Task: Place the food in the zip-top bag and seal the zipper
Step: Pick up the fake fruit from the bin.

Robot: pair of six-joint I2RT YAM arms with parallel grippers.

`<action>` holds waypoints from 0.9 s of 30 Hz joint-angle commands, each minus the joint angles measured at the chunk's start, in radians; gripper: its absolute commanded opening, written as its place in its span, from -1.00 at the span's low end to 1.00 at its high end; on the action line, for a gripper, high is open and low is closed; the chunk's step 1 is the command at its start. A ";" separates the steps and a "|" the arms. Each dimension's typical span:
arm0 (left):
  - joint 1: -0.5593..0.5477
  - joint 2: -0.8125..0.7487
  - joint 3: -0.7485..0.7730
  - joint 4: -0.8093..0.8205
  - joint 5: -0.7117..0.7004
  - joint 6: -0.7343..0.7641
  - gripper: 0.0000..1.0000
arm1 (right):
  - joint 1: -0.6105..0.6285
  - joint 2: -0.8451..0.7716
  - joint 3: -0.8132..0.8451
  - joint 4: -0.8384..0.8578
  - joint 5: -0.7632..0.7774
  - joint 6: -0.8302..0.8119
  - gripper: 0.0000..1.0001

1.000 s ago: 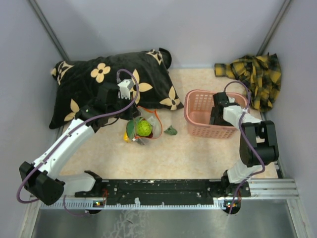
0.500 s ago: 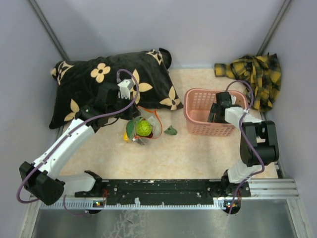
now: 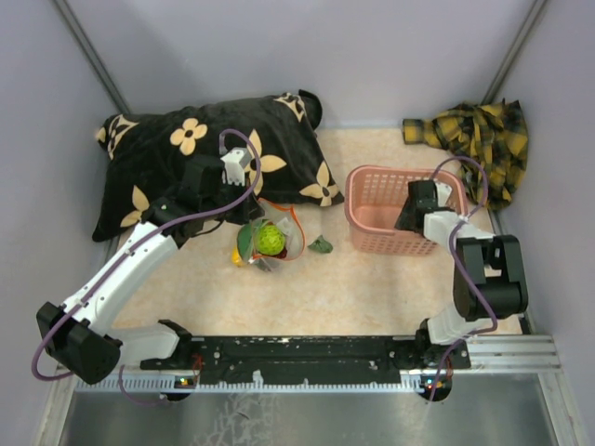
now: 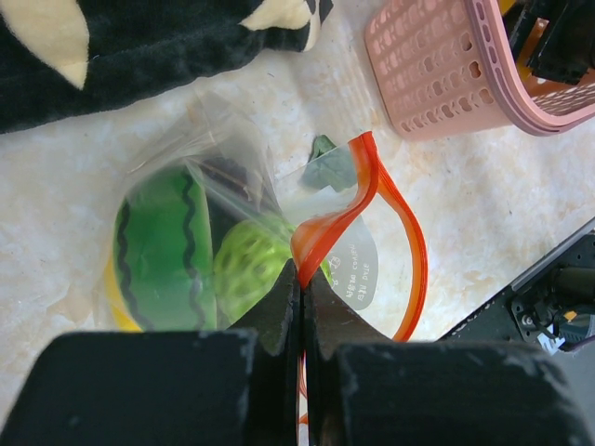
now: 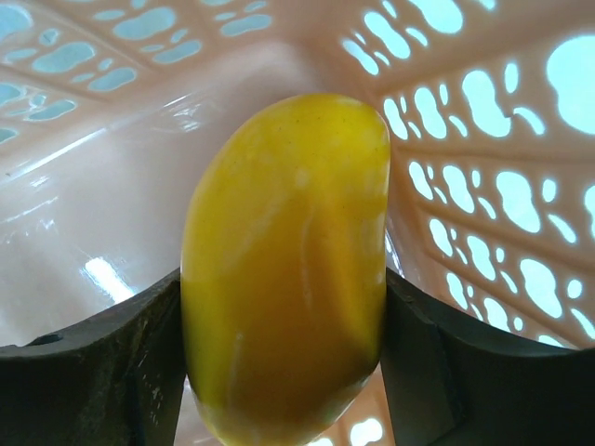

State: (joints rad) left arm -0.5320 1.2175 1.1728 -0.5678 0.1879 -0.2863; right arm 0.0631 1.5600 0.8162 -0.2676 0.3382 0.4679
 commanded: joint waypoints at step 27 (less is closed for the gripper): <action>0.004 0.002 -0.010 0.040 0.032 0.013 -1.00 | -0.001 -0.429 0.168 -0.283 -0.158 -0.101 -0.21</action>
State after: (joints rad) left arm -0.5320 1.2175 1.1675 -0.5598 0.1967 -0.2863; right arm 0.0624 1.2083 0.9009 -0.5133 0.2344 0.3931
